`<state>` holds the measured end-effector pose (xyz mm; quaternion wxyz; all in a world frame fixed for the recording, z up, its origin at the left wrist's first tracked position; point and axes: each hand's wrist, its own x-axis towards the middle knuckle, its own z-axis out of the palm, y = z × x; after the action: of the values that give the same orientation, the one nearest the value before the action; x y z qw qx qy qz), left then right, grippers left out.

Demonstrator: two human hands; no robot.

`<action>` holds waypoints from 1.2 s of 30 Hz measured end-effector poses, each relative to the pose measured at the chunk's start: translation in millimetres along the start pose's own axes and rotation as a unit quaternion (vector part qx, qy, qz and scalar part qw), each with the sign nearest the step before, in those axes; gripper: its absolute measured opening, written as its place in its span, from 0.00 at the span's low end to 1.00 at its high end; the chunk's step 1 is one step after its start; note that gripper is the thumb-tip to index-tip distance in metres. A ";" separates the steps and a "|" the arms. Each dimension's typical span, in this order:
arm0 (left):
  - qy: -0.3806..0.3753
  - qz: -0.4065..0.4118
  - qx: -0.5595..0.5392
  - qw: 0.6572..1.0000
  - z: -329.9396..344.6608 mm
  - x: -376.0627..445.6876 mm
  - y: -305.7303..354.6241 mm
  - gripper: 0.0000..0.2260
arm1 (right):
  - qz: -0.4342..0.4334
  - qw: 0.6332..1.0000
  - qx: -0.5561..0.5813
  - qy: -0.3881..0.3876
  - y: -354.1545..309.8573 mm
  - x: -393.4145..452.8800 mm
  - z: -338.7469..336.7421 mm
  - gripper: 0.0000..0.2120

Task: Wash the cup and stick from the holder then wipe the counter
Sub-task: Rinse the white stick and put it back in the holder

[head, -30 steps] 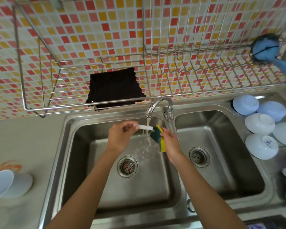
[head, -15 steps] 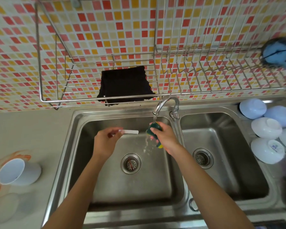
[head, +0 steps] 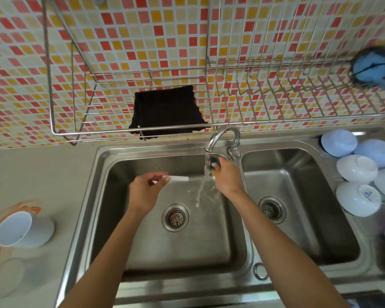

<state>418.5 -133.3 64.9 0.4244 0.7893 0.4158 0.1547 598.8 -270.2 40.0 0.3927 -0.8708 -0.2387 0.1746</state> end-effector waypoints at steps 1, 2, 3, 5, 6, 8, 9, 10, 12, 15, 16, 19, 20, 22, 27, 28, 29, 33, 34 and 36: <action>-0.001 0.002 0.001 1.000 0.5 -0.1 0.4 0.08 | 0.003 1.000 0.013 0.009 0.6 1.9 -2.9 0.10; -0.004 0.005 0.001 1.000 0.7 -0.4 0.7 0.09 | 0.007 1.000 0.020 0.018 2.3 4.0 -6.3 0.11; -0.006 0.007 0.001 1.000 0.8 -0.7 0.6 0.09 | 0.013 0.999 0.016 0.024 4.1 6.0 -10.4 0.11; -0.012 0.008 0.004 1.000 0.9 -1.1 0.5 0.09 | 0.029 0.999 0.001 0.029 9.9 11.6 -17.9 0.13; -0.014 0.010 0.006 1.000 1.3 -1.1 0.3 0.09 | 0.041 0.999 0.000 0.026 13.7 15.0 -21.1 0.14; -0.016 0.015 0.009 1.000 3.3 -0.1 1.4 0.09 | 0.055 0.998 -0.010 0.017 19.2 20.6 -24.5 0.15; -0.016 0.019 0.011 1.000 4.6 0.3 3.0 0.09 | 0.056 0.998 -0.018 0.011 20.7 22.0 -25.2 0.14; -0.017 0.023 0.010 1.000 6.1 0.6 5.5 0.09 | 0.053 0.998 -0.026 0.008 22.7 22.9 -24.7 0.14; -0.018 0.027 0.003 0.999 9.8 0.9 9.7 0.09 | 0.052 0.998 -0.032 0.003 25.4 22.4 -23.9 0.13; -0.027 0.029 -0.003 0.999 13.4 0.7 13.2 0.08 | 0.051 0.998 -0.027 0.005 30.6 22.8 -22.9 0.13; -0.030 0.030 -0.002 0.999 14.0 0.9 13.5 0.08 | 0.054 0.998 -0.026 0.004 31.1 22.8 -22.9 0.13; -0.036 0.028 -0.006 0.999 14.8 1.0 14.4 0.09 | 0.054 0.998 -0.021 0.005 30.8 22.6 -24.4 0.13; -0.036 0.028 -0.009 0.999 14.9 0.7 14.4 0.09 | 0.057 0.998 -0.020 0.009 31.3 22.9 -25.4 0.14; -0.035 0.030 -0.008 0.999 14.3 0.4 13.2 0.09 | 0.069 0.997 -0.015 0.027 32.7 24.3 -29.0 0.14; -0.033 0.033 0.001 0.999 9.9 0.2 4.4 0.09 | 0.086 0.996 -0.006 0.039 27.9 21.5 -35.6 0.15; -0.027 0.030 0.004 0.999 9.4 -0.9 2.3 0.09 | 0.089 0.995 0.003 0.042 25.9 18.2 -34.4 0.15; -0.021 0.027 0.007 0.999 9.1 -2.4 -0.5 0.09 | 0.094 0.995 0.013 0.041 27.3 15.1 -30.7 0.14; 0.000 0.018 0.030 0.999 13.3 -13.4 -12.9 0.09 | 0.107 0.993 -0.004 -0.045 36.6 -10.7 1.4 0.11; -0.001 0.017 0.035 0.999 15.2 -16.5 -14.2 0.09 | 0.104 0.992 -0.017 -0.063 32.1 -20.9 9.0 0.11; 0.004 0.028 0.041 0.999 15.2 -21.8 -10.5 0.08 | 0.080 0.994 -0.048 -0.060 13.6 -39.4 14.0 0.10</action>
<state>408.8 -155.6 49.9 0.3853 0.8169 0.4013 0.1521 563.2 -291.4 25.3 0.3199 -0.8931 -0.1999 0.2452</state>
